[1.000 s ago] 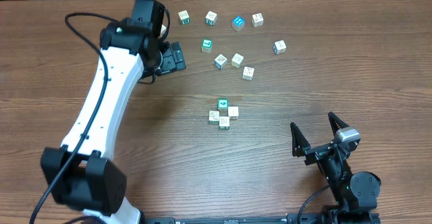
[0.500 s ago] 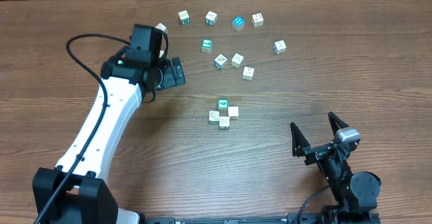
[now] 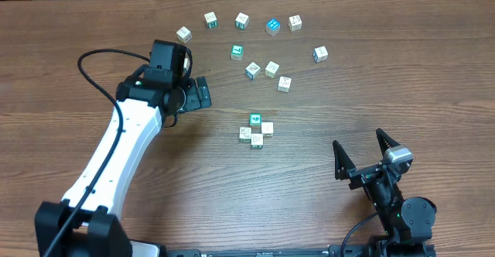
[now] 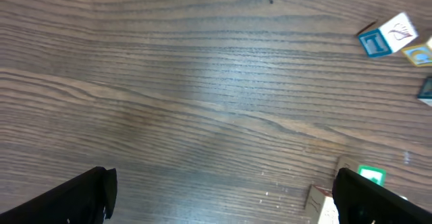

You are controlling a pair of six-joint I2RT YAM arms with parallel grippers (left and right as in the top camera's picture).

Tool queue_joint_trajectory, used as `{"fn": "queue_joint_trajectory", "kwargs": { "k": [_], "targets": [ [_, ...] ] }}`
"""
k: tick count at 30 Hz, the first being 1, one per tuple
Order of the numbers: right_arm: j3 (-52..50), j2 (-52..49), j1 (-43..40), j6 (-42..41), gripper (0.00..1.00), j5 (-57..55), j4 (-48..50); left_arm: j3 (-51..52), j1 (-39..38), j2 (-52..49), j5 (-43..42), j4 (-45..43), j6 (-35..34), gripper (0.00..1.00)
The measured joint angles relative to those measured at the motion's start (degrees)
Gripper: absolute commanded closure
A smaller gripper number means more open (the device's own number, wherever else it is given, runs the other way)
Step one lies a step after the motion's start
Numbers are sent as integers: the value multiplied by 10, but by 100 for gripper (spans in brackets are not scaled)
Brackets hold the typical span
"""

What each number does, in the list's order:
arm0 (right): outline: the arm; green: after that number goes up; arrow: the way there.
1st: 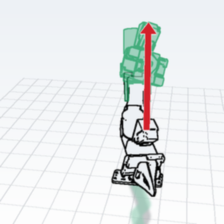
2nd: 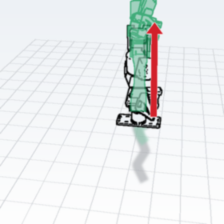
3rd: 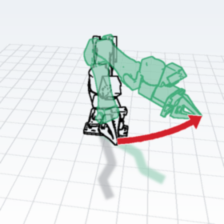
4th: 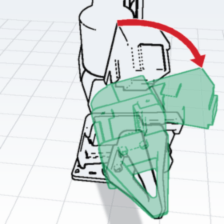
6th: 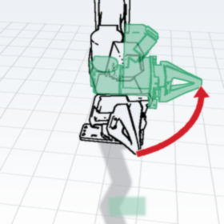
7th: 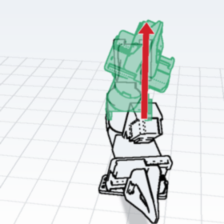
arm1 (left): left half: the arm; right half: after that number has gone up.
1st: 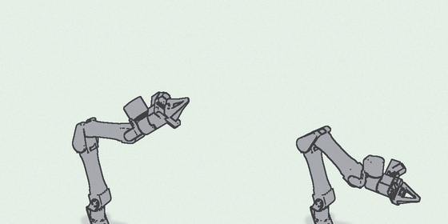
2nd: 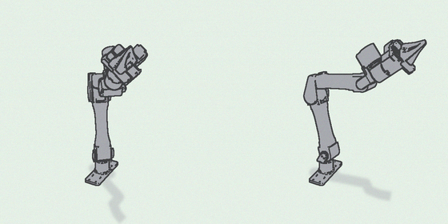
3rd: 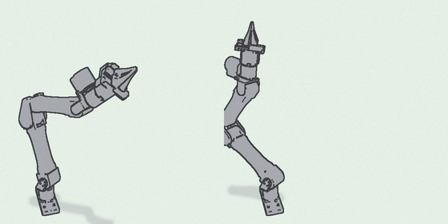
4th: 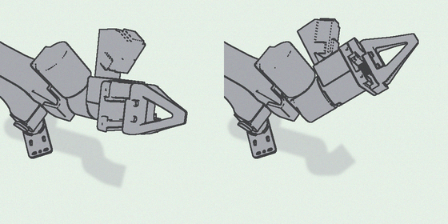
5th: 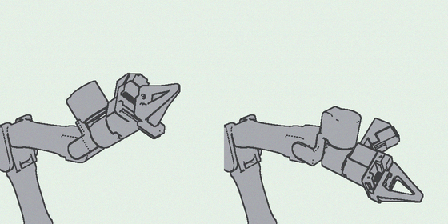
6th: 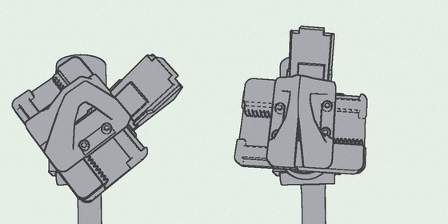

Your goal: Form a circle

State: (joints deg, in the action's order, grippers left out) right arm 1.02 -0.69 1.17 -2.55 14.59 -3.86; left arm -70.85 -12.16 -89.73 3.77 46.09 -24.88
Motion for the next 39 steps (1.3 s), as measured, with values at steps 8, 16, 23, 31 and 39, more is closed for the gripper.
{"fn": "queue_joint_trajectory", "kwargs": {
  "k": [8,16,23,31,39],
  "targets": [
    [0,0,0,0,0,0,0,71,0,48,-3,-74,27,1],
    [0,0,0,0,0,0,0,189,0,65,-70,-246,122,1],
    [0,0,0,0,0,0,0,244,0,94,-174,-351,242,0],
    [0,0,0,0,0,0,0,265,0,100,-212,-365,288,0],
    [0,0,0,0,0,0,0,268,0,119,-218,-371,296,1]
  ]
}}
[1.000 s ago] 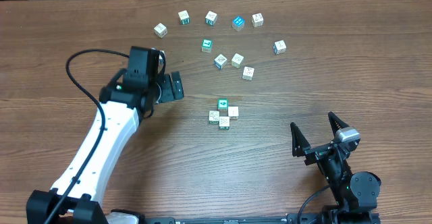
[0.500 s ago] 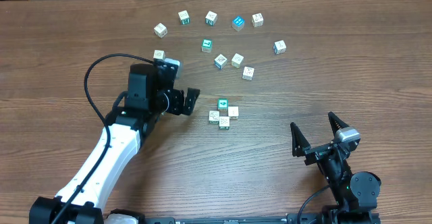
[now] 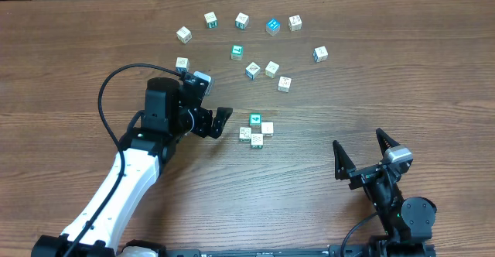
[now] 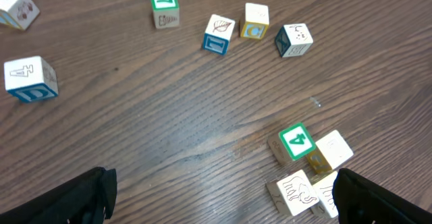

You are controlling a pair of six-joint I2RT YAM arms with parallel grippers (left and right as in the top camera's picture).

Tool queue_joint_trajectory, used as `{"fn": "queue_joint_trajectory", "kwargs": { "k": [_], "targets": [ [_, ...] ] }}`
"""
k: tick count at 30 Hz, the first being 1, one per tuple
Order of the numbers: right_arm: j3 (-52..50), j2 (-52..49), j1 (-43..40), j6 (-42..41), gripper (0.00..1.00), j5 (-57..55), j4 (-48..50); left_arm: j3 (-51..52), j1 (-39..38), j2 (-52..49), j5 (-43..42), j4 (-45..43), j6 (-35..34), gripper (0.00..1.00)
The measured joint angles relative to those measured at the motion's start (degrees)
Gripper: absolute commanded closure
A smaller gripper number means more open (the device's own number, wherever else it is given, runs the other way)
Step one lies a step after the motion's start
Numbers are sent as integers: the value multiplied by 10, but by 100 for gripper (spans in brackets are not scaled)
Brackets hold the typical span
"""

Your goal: Form a circle

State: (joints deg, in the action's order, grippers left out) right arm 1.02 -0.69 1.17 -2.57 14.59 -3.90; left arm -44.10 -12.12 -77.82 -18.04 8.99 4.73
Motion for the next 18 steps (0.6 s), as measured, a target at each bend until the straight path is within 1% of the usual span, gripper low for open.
{"fn": "queue_joint_trajectory", "kwargs": {
  "k": [5,14,18],
  "targets": [
    [0,0,0,0,0,0,0,24,0,16,-1,-32,2,1],
    [0,0,0,0,0,0,0,150,0,67,-3,-189,2,0],
    [0,0,0,0,0,0,0,197,0,94,-2,-238,2,0]
  ]
}}
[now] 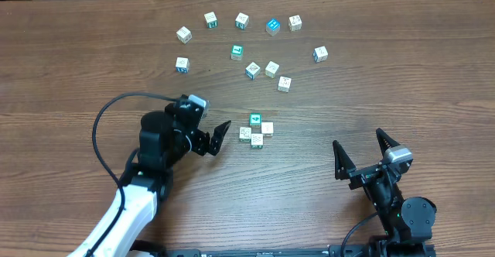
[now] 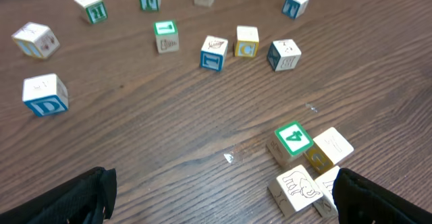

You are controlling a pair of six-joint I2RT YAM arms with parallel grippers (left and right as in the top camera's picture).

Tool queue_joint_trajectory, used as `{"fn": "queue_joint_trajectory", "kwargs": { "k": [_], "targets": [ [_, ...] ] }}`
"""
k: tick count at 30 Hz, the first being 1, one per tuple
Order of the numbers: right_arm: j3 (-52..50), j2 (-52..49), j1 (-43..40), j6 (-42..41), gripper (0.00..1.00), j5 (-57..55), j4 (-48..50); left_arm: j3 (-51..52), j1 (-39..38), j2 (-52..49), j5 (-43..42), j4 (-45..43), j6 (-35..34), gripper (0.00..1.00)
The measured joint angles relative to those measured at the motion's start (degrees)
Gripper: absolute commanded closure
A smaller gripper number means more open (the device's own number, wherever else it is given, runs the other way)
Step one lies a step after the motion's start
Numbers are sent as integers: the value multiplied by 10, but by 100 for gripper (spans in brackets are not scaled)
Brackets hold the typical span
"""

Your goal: Form a circle

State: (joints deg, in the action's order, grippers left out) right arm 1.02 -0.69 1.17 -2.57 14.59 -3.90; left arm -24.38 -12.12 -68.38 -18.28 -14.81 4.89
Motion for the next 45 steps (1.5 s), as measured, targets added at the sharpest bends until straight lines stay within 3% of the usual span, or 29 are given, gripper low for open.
{"fn": "queue_joint_trajectory", "kwargs": {
  "k": [18,34,39,45],
  "targets": [
    [0,0,0,0,0,0,0,72,7,57,5,-38,-18,0],
    [0,0,0,0,0,0,0,219,13,167,22,-118,-20,1],
    [0,0,0,0,0,0,0,238,13,224,47,-84,-30,0],
    [0,0,0,0,0,0,0,239,13,334,57,19,-33,0]
  ]
}}
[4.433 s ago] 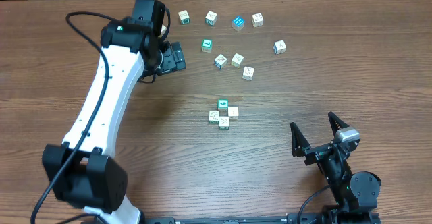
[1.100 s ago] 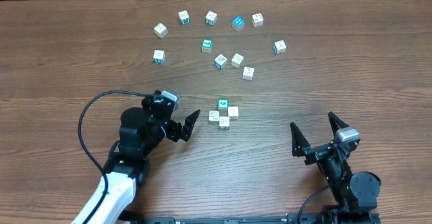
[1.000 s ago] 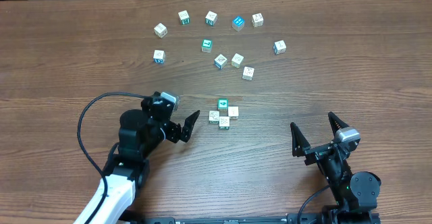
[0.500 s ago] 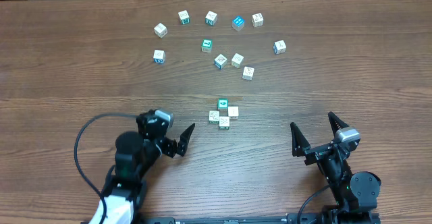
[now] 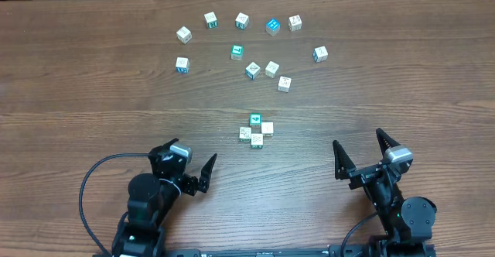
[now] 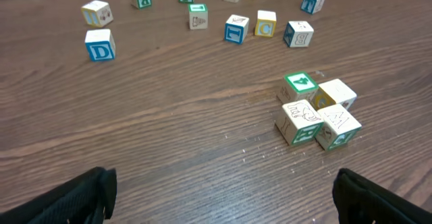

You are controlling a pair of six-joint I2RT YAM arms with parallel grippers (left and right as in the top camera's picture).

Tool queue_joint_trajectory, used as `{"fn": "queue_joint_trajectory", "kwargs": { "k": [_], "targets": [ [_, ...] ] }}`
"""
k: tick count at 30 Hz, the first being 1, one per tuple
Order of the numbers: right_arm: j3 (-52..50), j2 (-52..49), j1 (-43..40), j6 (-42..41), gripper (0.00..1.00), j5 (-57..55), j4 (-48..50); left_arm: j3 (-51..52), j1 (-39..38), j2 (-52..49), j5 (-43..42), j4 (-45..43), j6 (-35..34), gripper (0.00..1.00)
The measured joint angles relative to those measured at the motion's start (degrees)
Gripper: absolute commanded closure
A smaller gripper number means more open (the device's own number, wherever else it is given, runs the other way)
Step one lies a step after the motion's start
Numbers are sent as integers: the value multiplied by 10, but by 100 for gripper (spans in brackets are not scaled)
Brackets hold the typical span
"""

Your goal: Form a circle

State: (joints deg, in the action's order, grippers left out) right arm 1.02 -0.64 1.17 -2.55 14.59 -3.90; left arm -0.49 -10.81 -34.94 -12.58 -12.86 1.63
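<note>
Several small lettered cubes lie on the wooden table [image 5: 93,133]. An arc of them runs along the far side, from the cube at the left end [image 5: 183,34] to the one at the right end [image 5: 320,53]. A blue D cube [image 5: 182,64] lies below the arc's left end, also in the left wrist view [image 6: 100,44]. Three cubes [image 5: 271,69] sit inside the arc. A tight cluster of cubes [image 5: 256,130] lies mid-table, ahead and right in the left wrist view [image 6: 316,110]. My left gripper [image 5: 186,164] is open and empty near the front edge, fingers [image 6: 74,198] wide apart. My right gripper [image 5: 361,150] is open at the front right.
Bare wood lies between the cluster and both grippers. A black cable [image 5: 100,172] loops beside the left arm at the front. The table's far edge runs just behind the arc of cubes.
My left arm has drawn back from just left of the cluster to the table's front edge, gripper still open. No cube has moved. The right arm is unmoved.
My left gripper was open at the far left, its arm covering the spot where the D cube lies. Then it was lower, left of the cluster, with the D cube showing. It came nearer the front at each moment. The right arm stayed put throughout.
</note>
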Motion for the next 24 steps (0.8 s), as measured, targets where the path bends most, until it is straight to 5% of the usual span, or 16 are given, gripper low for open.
{"fn": "queue_joint_trajectory", "kwargs": {
  "k": [12,24],
  "targets": [
    [0,0,0,0,0,0,0,0,0,161,45,163,0,0],
    [0,0,0,0,0,0,0,0,23,327,77,168,0,0]
  ]
}}
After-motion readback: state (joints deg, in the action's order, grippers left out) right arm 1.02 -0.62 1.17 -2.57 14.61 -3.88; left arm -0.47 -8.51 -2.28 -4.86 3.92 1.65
